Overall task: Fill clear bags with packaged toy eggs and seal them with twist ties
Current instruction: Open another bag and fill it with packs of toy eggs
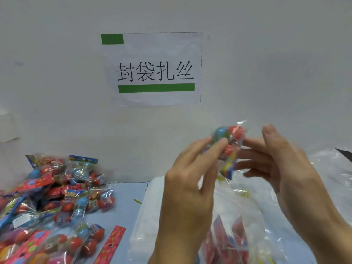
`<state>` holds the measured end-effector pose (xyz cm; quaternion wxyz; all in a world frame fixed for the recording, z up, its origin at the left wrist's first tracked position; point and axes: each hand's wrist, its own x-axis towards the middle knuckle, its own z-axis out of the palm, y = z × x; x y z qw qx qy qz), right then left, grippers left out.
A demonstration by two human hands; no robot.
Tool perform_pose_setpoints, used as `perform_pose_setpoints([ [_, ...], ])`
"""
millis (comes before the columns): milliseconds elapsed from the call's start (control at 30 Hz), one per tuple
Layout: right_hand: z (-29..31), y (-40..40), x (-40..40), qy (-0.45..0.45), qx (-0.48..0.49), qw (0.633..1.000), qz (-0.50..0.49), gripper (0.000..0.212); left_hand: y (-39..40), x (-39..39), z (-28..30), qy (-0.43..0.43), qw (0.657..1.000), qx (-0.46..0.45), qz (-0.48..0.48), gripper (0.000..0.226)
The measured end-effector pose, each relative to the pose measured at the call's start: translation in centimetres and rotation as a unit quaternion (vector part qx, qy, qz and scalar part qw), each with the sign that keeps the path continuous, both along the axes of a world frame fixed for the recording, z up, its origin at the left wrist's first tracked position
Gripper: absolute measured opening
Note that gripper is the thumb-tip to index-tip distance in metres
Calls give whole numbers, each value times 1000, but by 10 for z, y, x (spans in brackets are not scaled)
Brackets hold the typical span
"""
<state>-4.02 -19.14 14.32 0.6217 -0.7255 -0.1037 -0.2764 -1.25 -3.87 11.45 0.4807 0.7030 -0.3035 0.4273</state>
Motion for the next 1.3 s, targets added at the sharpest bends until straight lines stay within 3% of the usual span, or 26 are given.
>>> perform_pose_setpoints([
  [67,2,8,-3,9,4,1000,23,54,-3,0,0,-8,999,39,-23,35],
  [200,0,8,-2,10,47,997,-56,12,-4,-6,4,37,992,84,-88,48],
  [300,-6,3,-4,18,74,993,-86,16,-5,-19,12,99,991,44,-79,44],
  [400,-10,-4,-7,24,80,989,-122,23,-4,-29,27,163,986,-36,8,21],
  [467,-12,-8,-10,27,75,988,-136,13,0,-30,33,238,970,-3,56,7],
  [533,-12,-10,-14,36,68,988,-133,14,6,-33,30,330,936,91,84,22],
  [600,-11,-12,-18,40,42,990,-129,19,12,-38,21,387,911,120,74,26],
  [800,-3,-13,-27,-26,-46,996,-67,28,27,-29,4,354,935,-12,1,41],
  [933,-2,-6,-27,-27,-68,997,1,25,34,-22,-2,323,945,52,6,38],
  [1067,-5,-1,-25,-3,-113,992,47,22,43,-22,-5,352,930,104,8,36],
  [1167,-6,-1,-27,60,-175,982,49,26,50,-22,-6,360,925,119,-4,38],
  [1300,-8,4,-29,144,-250,957,44,12,52,-24,-6,332,932,142,-33,50],
])
